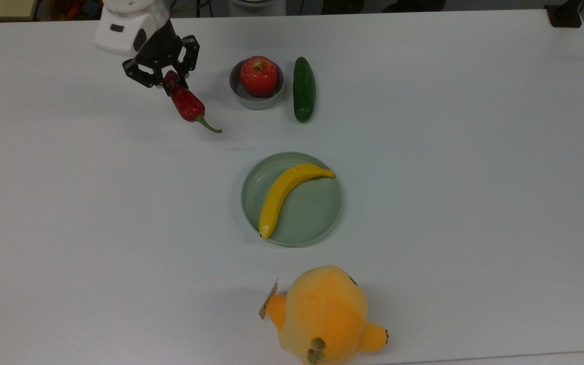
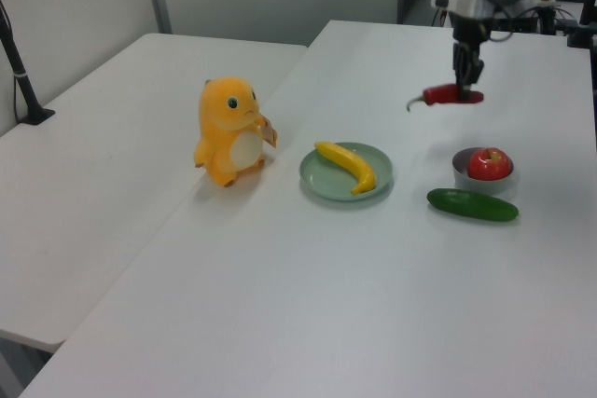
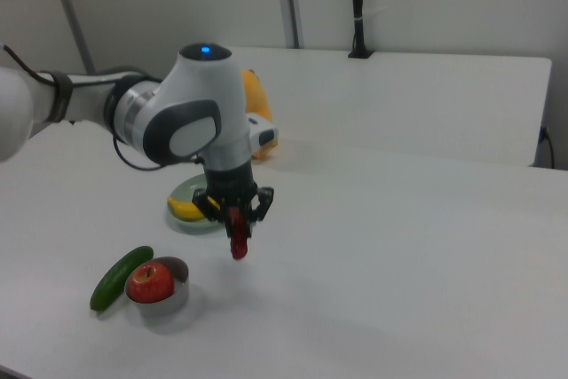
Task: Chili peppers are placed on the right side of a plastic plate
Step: 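Close the gripper on the red chili pepper and lift it, then carry the chili pepper toward the green plate and lower it beside the banana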
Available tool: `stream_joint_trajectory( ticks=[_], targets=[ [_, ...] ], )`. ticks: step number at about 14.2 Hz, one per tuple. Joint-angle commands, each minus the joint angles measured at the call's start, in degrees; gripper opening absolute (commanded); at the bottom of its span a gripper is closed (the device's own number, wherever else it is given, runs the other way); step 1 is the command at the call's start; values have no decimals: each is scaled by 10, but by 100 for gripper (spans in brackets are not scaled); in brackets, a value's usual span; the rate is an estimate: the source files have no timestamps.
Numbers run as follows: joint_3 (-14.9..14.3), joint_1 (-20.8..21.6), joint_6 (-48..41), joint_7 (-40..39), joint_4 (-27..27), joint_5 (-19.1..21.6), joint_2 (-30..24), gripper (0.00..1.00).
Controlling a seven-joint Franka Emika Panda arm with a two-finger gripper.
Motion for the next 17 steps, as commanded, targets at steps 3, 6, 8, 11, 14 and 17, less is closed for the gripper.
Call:
stream_joint_trajectory(
  ticks=[3,6,8,11,14,17],
  targets=[
    [-4,7,-22,132,120,64,52,5],
    [0,15,-15,224,189,72,116,4],
    [-1,24,-6,292,213,73,156,2],
    [1,36,75,319,214,105,202,2],
    [15,45,120,319,214,116,240,2],
    [32,45,137,315,229,115,270,2]
  ],
)
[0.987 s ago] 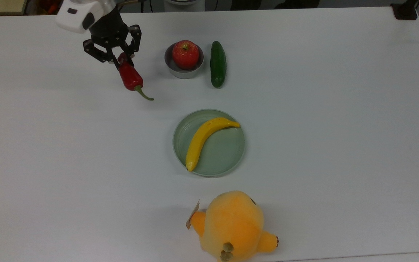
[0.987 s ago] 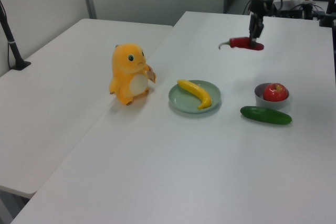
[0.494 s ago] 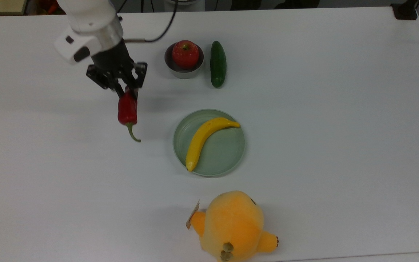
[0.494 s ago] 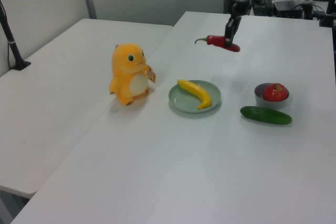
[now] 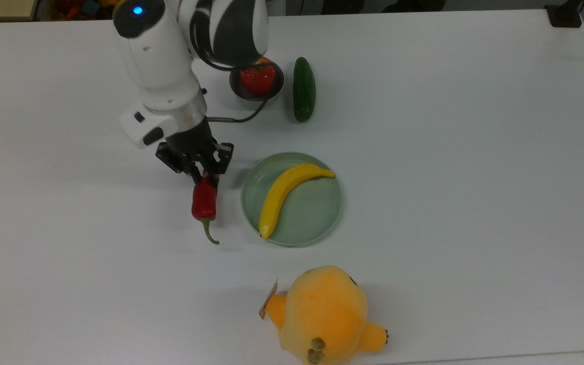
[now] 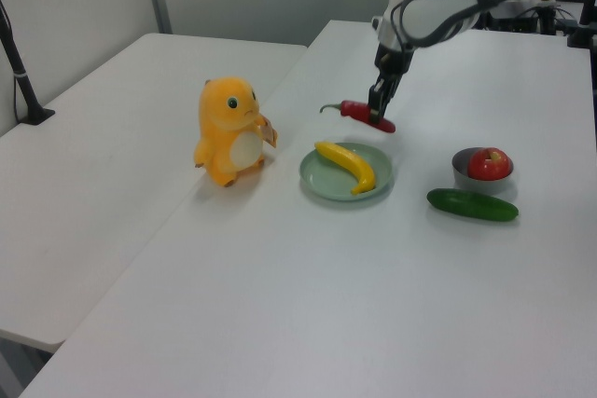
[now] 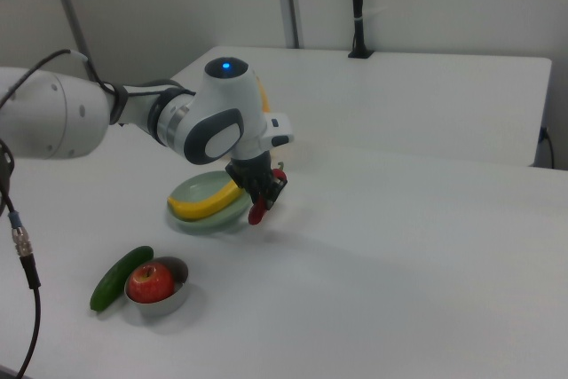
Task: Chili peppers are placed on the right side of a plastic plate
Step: 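Carry the chili pepper toward the green plate and lower it beside the banana, then open the gripper to release the chili pepper and lift away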
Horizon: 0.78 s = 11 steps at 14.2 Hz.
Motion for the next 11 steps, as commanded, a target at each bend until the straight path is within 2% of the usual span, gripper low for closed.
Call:
stream_joint_trajectory(
  ticks=[1,4,6,8,9,10,11],
  targets=[
    [13,5,14,5,26,8,32,2],
    [16,7,20,1,27,3,46,5],
    [16,6,20,-8,27,3,45,19],
    [16,6,19,-9,27,2,44,55],
    [16,6,19,-10,27,1,43,68],
    [16,6,19,-7,27,1,40,74],
    [16,4,17,-7,26,3,36,88]
  ],
)
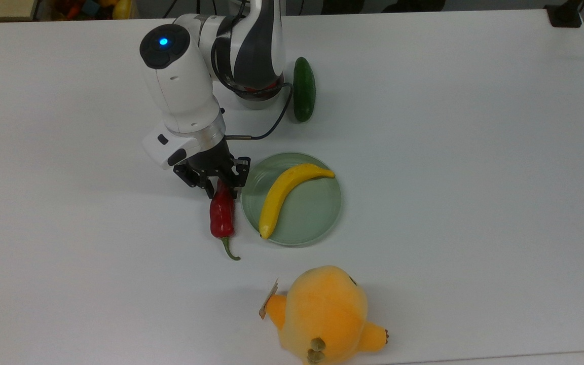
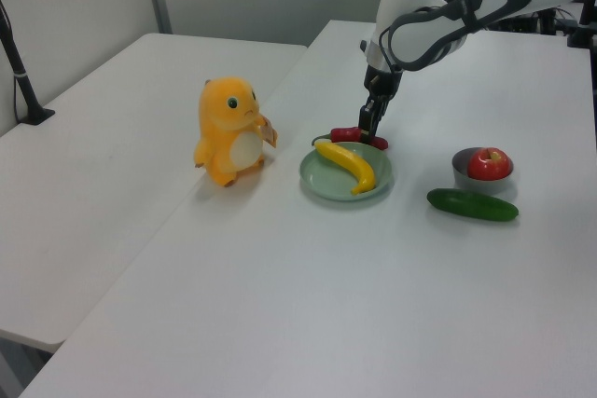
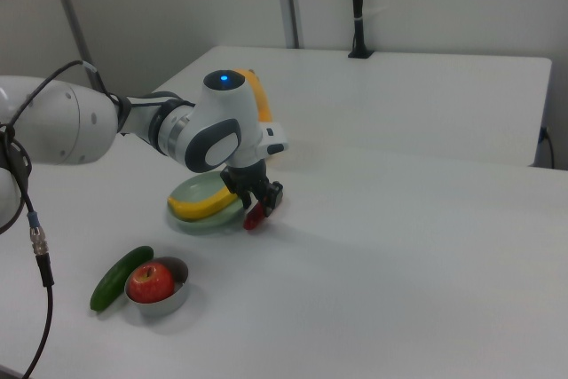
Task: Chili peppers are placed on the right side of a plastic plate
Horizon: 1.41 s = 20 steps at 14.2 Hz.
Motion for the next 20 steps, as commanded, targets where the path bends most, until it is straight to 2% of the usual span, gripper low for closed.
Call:
stream_joint_trajectory(
  ticks=[1,4,8,10,12,15,20],
  targets=[
    [-1,0,4,-6,3,2,-14,100],
    [-2,-7,-4,-2,0,2,-50,100],
    [-11,-24,-127,8,3,0,-145,100],
    [-17,-40,-196,49,3,-1,-206,100],
    [-22,-44,-244,60,4,-4,-243,100],
    [-22,-43,-300,80,4,-41,-282,100],
    [-9,-36,-371,256,6,-111,-328,100]
  ],
)
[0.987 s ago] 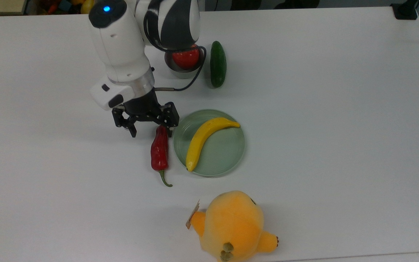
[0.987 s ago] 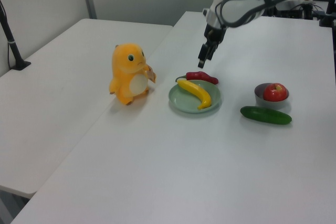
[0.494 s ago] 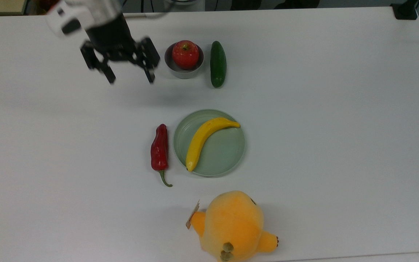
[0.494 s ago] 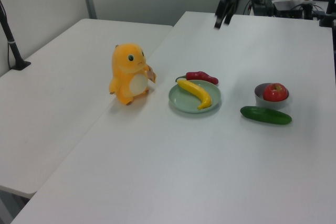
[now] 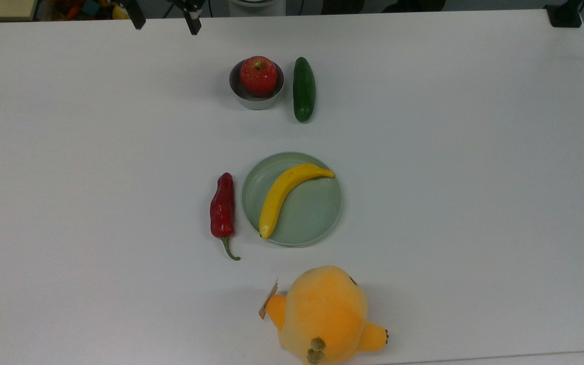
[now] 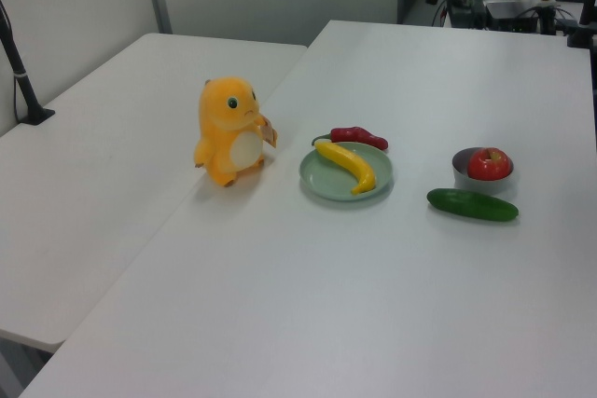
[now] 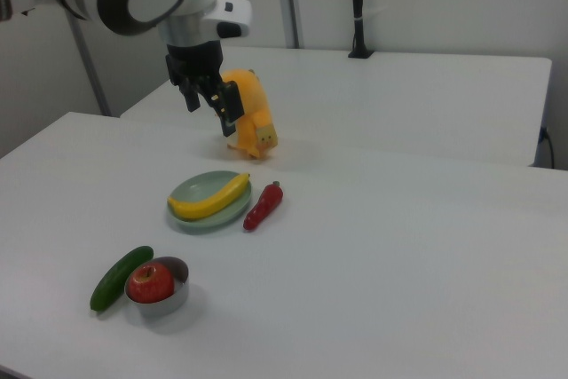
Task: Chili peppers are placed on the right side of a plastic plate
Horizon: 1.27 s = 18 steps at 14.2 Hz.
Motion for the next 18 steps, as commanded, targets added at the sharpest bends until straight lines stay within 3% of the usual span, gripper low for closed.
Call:
stream_joint_trajectory(
  ticks=[1,4,9,14,18],
  targets=[
    [16,10,-46,96,-14,-35,-41,100],
    [75,4,-97,110,-15,-76,-57,100],
    [138,-4,-111,120,-23,-84,-73,100],
    [151,4,-73,91,-44,-84,-70,100],
    [152,1,-42,-1,-54,-84,-67,100]
  ],
)
